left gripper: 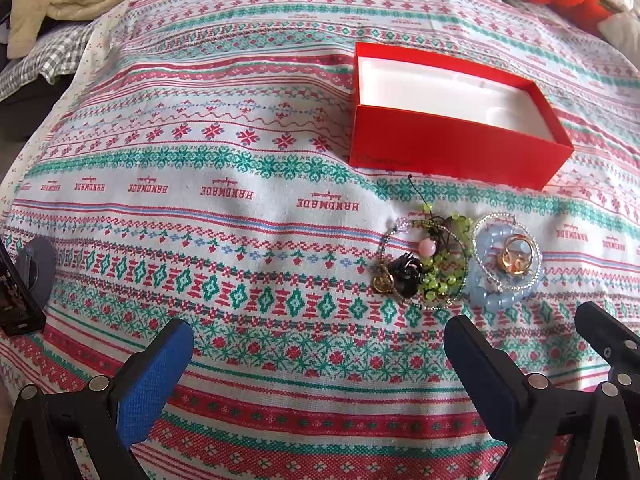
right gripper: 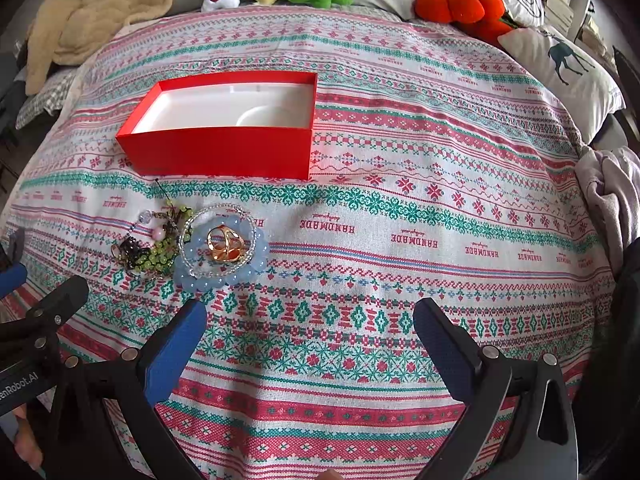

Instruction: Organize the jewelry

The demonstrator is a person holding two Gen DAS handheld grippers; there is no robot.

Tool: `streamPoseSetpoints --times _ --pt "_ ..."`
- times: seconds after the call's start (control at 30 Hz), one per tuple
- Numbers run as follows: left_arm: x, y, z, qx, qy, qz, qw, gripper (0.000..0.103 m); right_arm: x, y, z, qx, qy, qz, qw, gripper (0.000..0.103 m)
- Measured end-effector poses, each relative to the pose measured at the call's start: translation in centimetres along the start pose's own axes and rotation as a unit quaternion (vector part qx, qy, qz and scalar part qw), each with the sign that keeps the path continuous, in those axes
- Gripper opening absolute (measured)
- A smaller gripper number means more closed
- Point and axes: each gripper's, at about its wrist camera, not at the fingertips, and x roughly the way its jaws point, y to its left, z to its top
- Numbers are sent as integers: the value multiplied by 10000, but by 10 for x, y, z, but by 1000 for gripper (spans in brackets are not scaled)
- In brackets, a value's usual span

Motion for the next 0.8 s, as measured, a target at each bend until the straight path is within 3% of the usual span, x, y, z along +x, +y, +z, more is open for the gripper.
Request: streamPoseSetpoints --times 0.8 --pt "-1 3 2 -6 -71 -43 10000 103 -1 -1 0 27 11 28 10000 103"
